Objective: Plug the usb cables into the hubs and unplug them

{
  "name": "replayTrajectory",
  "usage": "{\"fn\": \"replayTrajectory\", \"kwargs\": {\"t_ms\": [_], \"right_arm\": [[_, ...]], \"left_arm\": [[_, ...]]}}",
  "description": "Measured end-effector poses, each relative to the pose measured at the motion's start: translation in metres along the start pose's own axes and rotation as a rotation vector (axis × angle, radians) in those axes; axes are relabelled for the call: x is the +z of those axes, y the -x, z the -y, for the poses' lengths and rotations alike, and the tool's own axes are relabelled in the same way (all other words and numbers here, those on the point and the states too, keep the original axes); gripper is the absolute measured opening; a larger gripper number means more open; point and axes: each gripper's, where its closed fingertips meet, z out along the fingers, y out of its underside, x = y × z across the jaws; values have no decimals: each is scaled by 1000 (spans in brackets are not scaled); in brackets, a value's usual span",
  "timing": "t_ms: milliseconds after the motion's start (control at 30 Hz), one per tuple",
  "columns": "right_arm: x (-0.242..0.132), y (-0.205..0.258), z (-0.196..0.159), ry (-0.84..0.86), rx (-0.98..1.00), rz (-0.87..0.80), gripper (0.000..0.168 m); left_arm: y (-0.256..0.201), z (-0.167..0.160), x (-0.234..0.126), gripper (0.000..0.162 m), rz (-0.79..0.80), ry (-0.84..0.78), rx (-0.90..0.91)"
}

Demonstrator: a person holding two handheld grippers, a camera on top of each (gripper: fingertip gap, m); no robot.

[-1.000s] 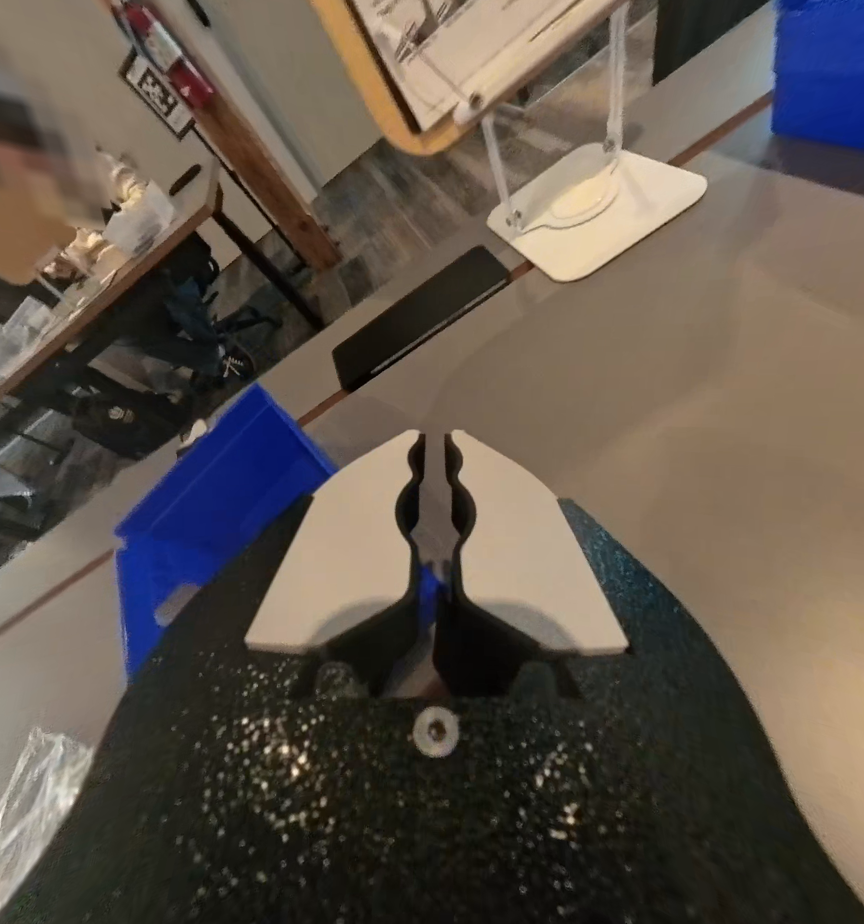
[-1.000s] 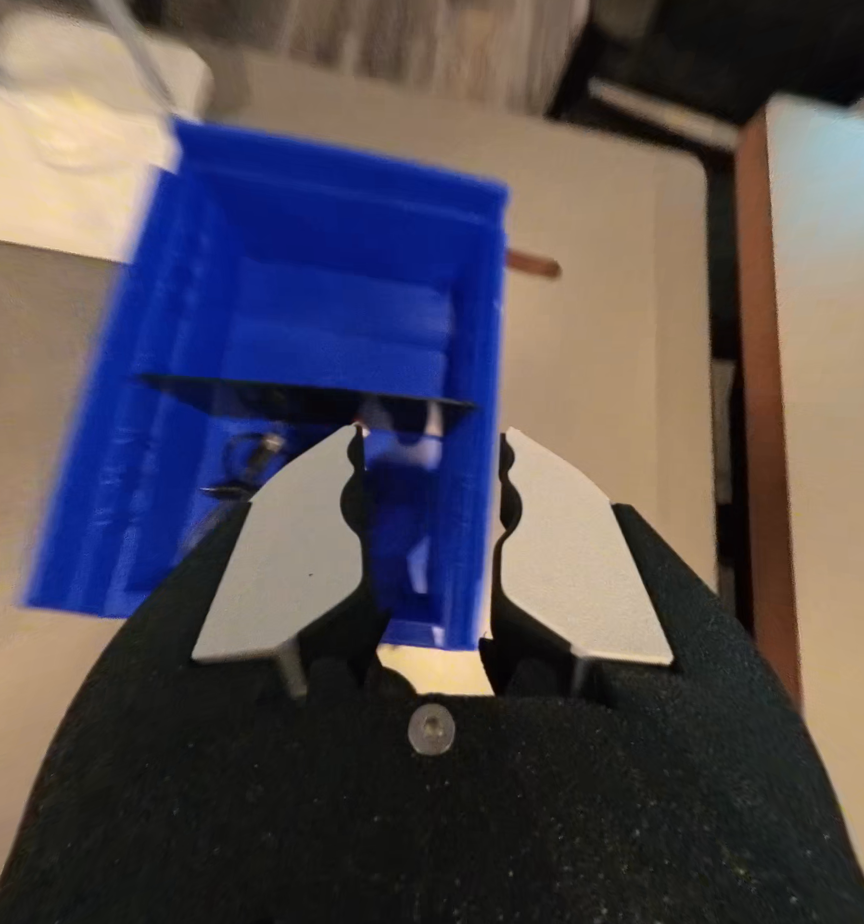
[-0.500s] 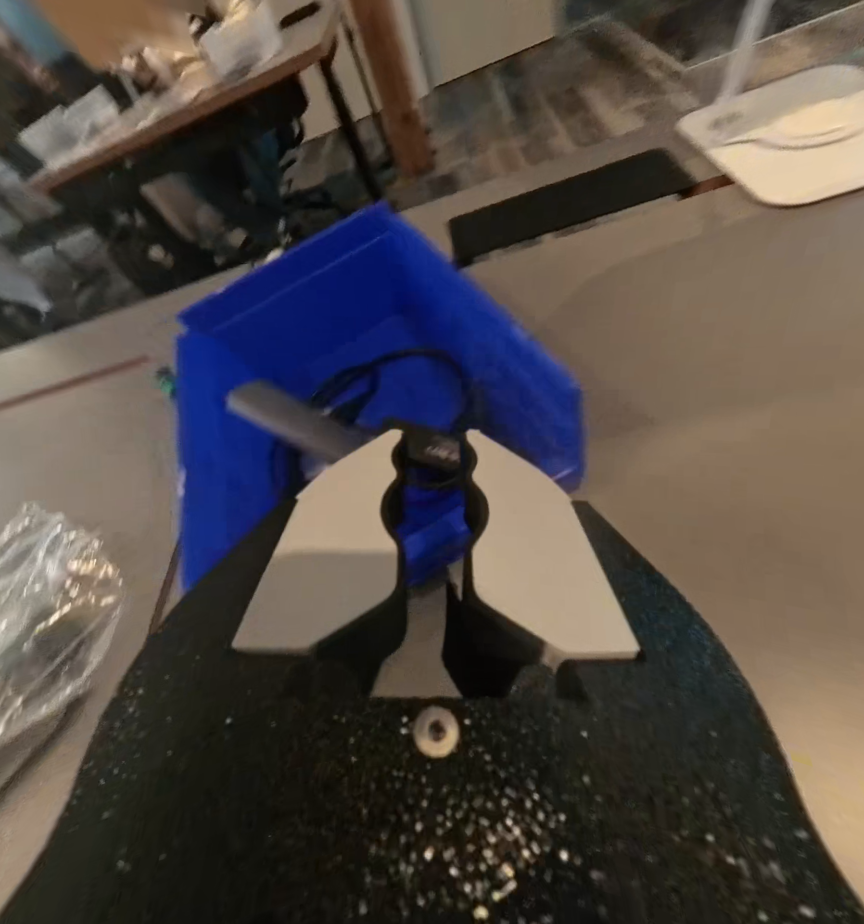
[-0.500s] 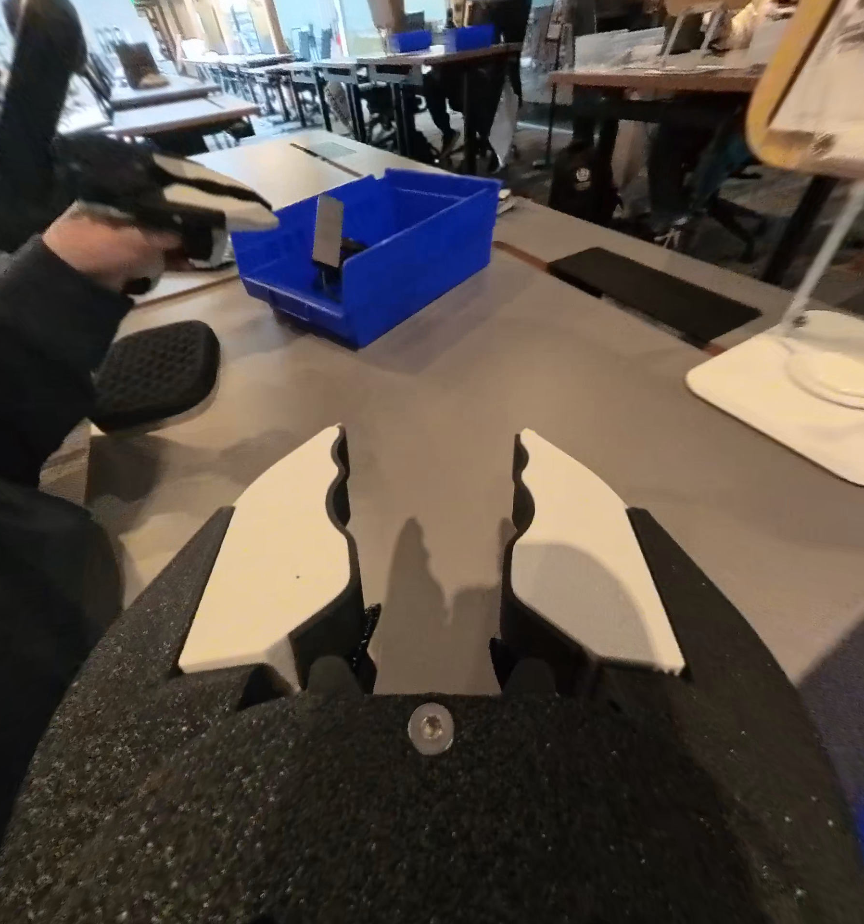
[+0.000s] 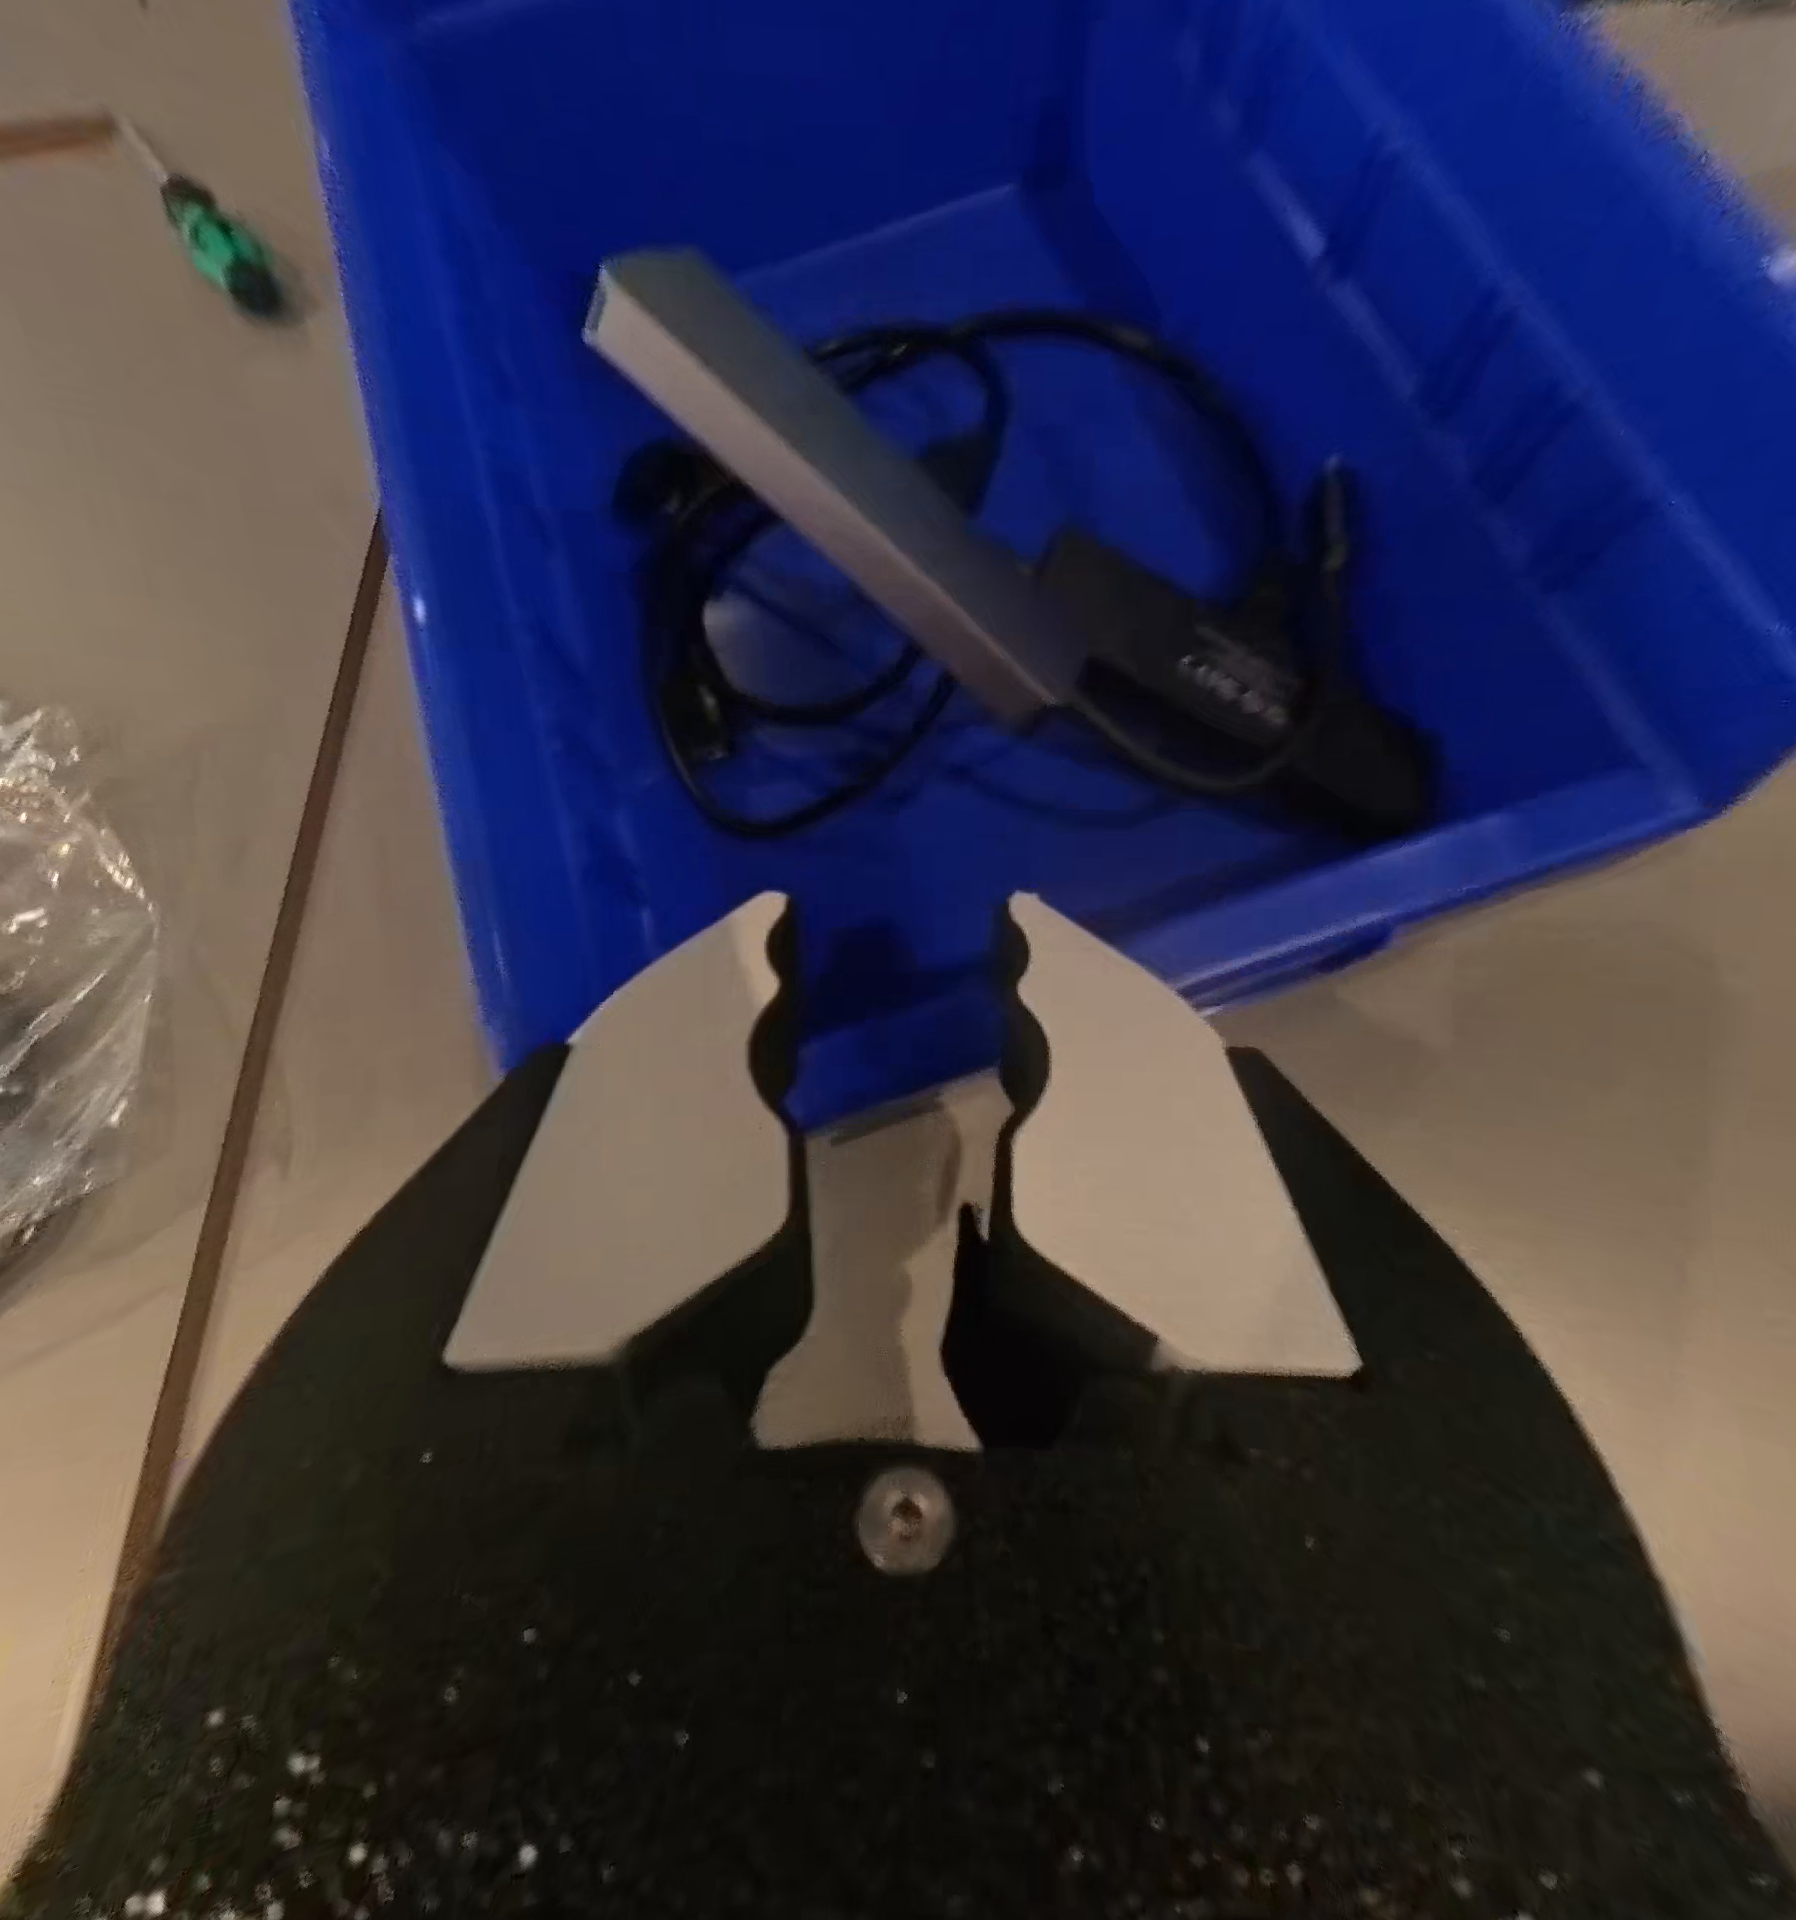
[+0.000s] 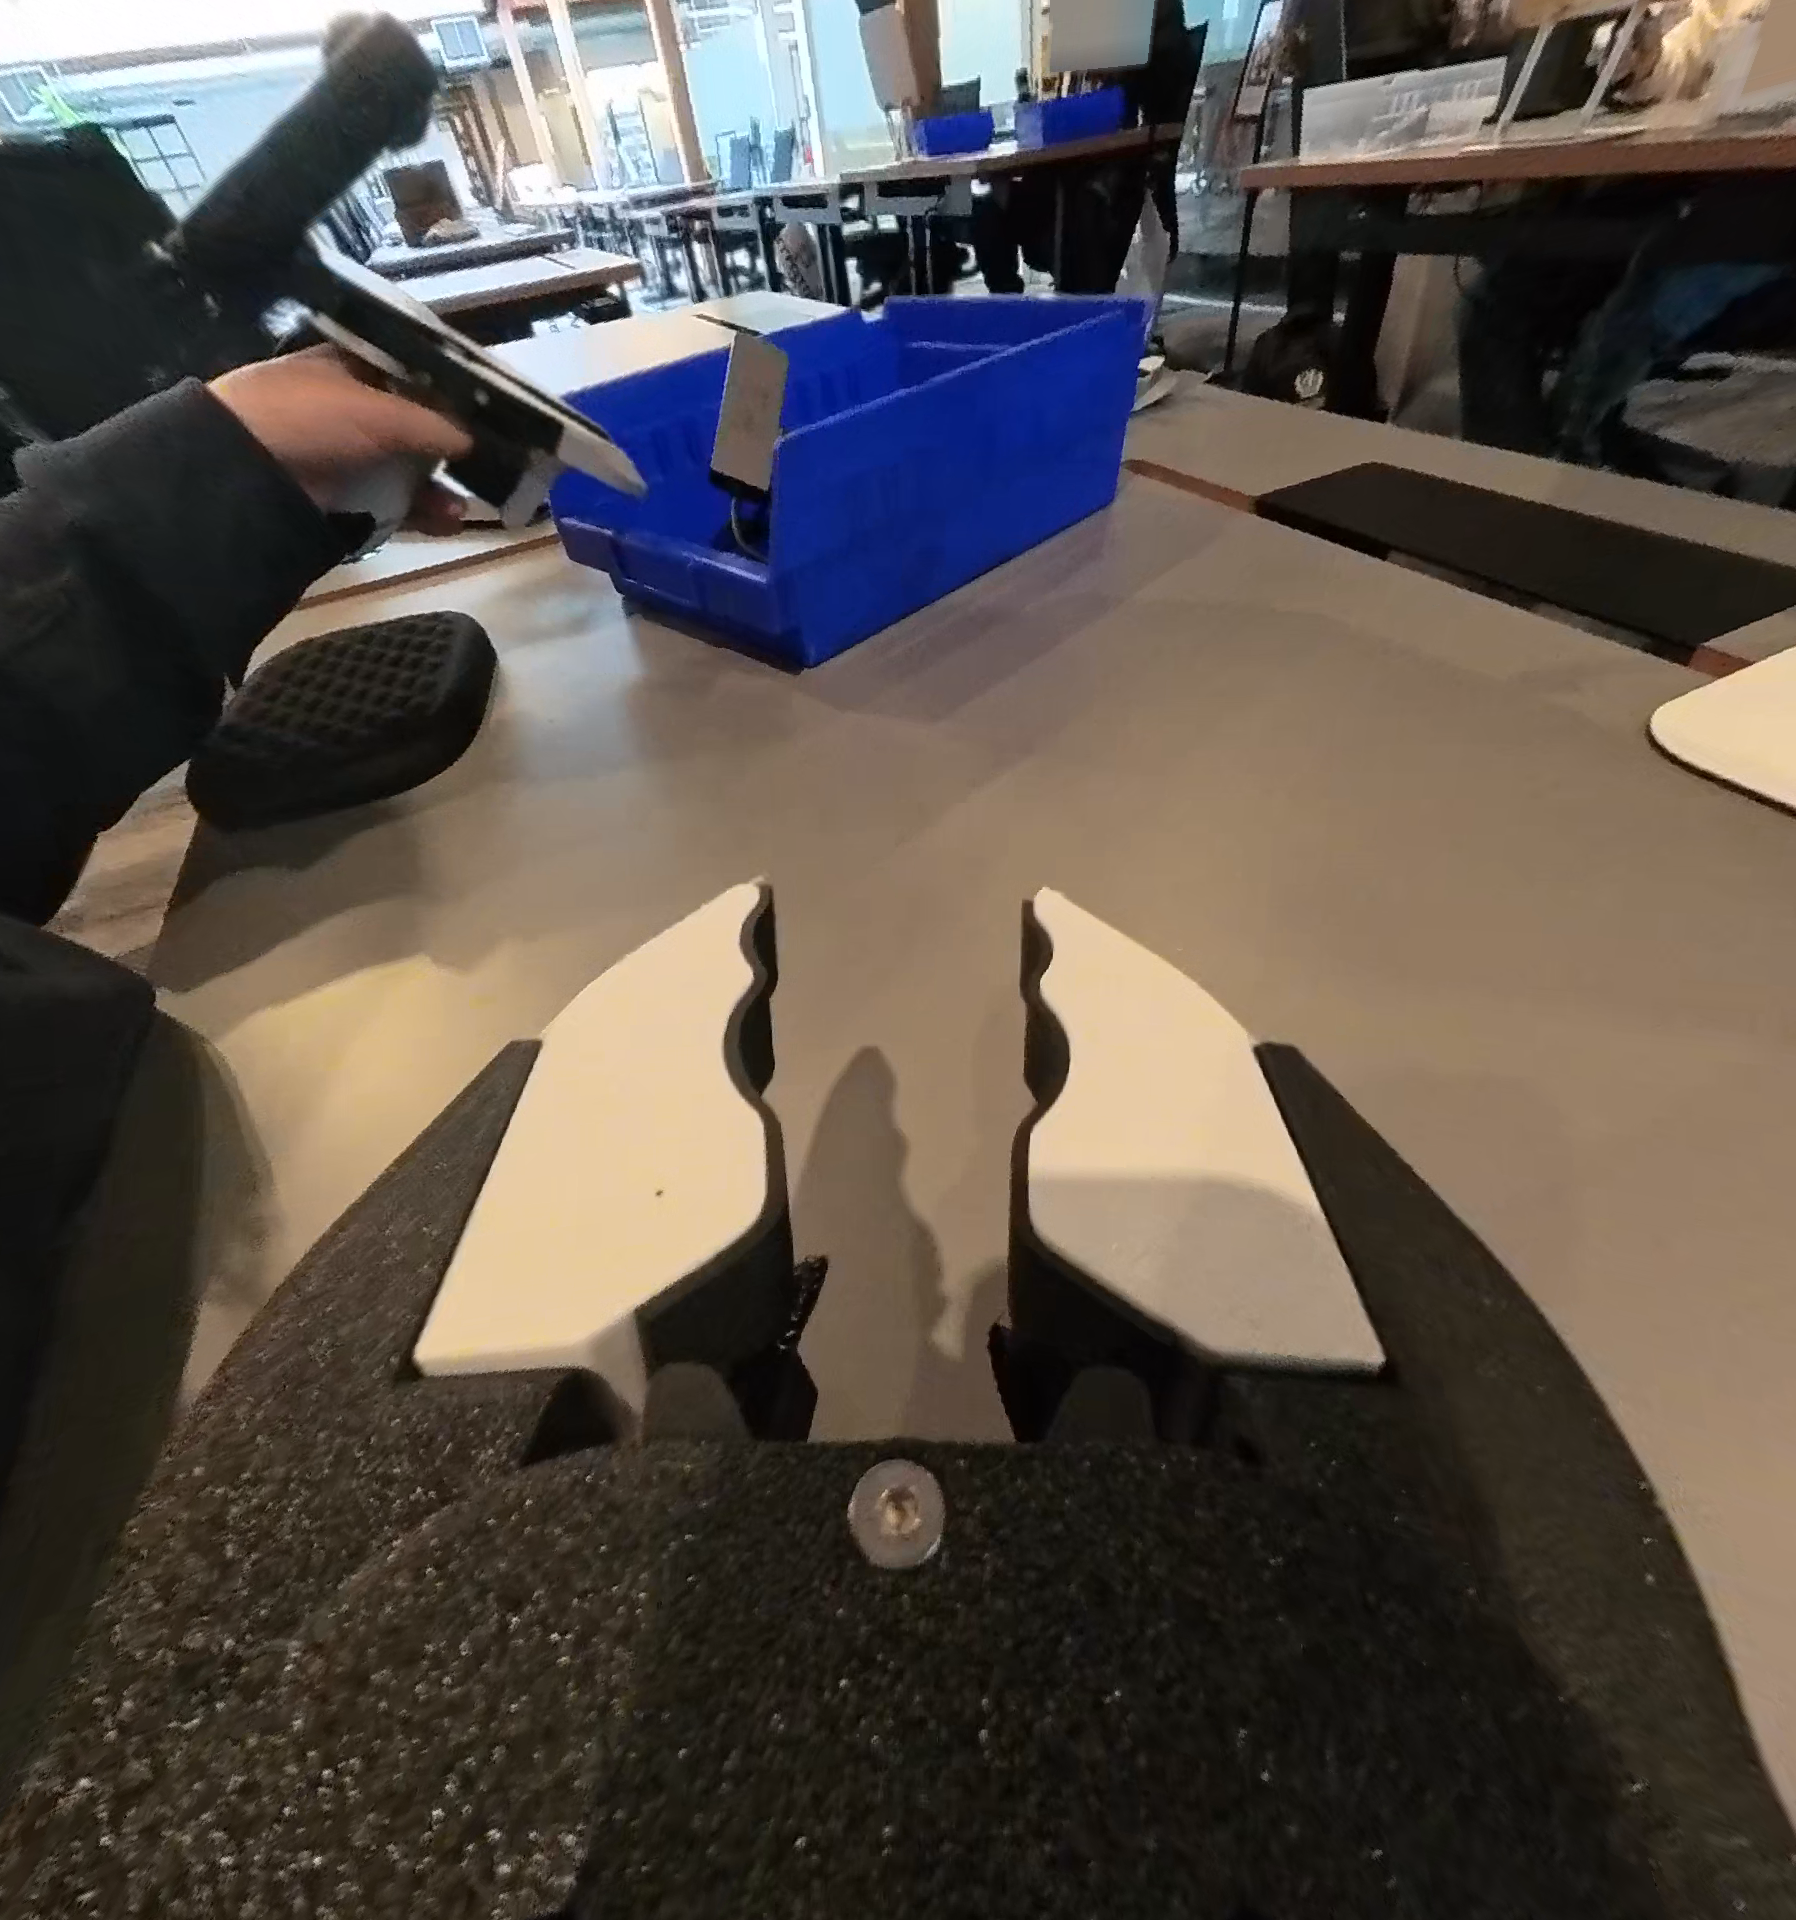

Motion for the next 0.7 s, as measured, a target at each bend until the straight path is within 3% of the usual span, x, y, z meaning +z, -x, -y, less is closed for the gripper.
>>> {"fn": "replayTrajectory", "kwargs": {"t_ms": [433,533,700], "right_arm": [[7,6,-8,15,39,37,43],[7,9,-8,15,39,46,42],[8,11,-8,16,23,48,41]], "left_arm": [[62,-7,7,40,187,67,-2],[60,10,2,53,142,-5,4],[39,49,-7,53,-16,-151,-62]]}}
